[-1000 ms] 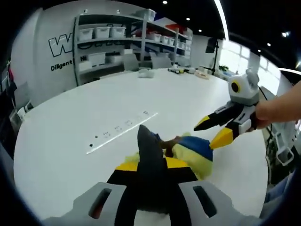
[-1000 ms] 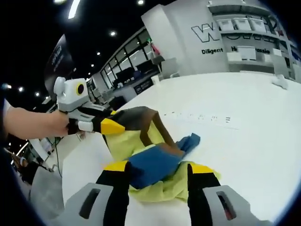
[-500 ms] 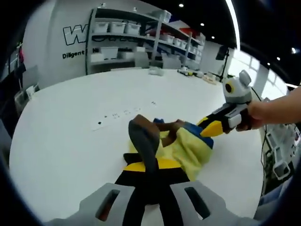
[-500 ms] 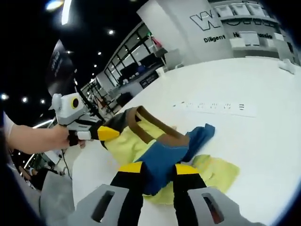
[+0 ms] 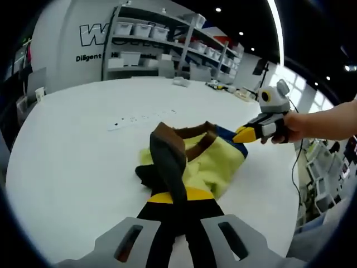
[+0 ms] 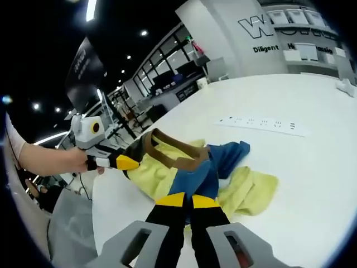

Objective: Fold the garment on the visible template until the final outline fits inside the template.

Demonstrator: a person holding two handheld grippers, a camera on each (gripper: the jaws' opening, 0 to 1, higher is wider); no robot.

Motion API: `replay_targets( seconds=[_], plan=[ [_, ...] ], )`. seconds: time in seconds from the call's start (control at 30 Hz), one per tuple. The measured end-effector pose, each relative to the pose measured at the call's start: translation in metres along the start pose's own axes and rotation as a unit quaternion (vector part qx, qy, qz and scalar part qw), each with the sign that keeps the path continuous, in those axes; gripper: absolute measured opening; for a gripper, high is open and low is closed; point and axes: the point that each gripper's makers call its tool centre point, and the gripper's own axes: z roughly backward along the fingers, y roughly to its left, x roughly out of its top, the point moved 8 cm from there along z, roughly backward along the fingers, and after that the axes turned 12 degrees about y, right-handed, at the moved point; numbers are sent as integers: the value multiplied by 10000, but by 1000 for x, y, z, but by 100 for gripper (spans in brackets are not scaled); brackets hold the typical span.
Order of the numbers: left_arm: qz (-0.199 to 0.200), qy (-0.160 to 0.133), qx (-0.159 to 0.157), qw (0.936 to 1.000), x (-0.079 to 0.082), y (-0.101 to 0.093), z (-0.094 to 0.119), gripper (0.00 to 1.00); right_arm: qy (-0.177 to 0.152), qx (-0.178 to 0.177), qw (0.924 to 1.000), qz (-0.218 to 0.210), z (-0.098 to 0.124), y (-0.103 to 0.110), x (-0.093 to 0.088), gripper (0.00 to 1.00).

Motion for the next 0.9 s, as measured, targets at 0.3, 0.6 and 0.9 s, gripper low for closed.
replay_targets(
  seconds=[0.3,0.6,0.9],
  plan=[
    [-263,166,-86,9995,-22,-8,14,2,190,22,9993,321,23,13,-17,0],
    [-673,421,-336,9963,-46,-23,20,6,458,212,9971,566,23,30,-40,0],
    [-887,434,-388,9944,-43,-22,9,24,574,272,9964,562,14,31,-59,0]
  ],
)
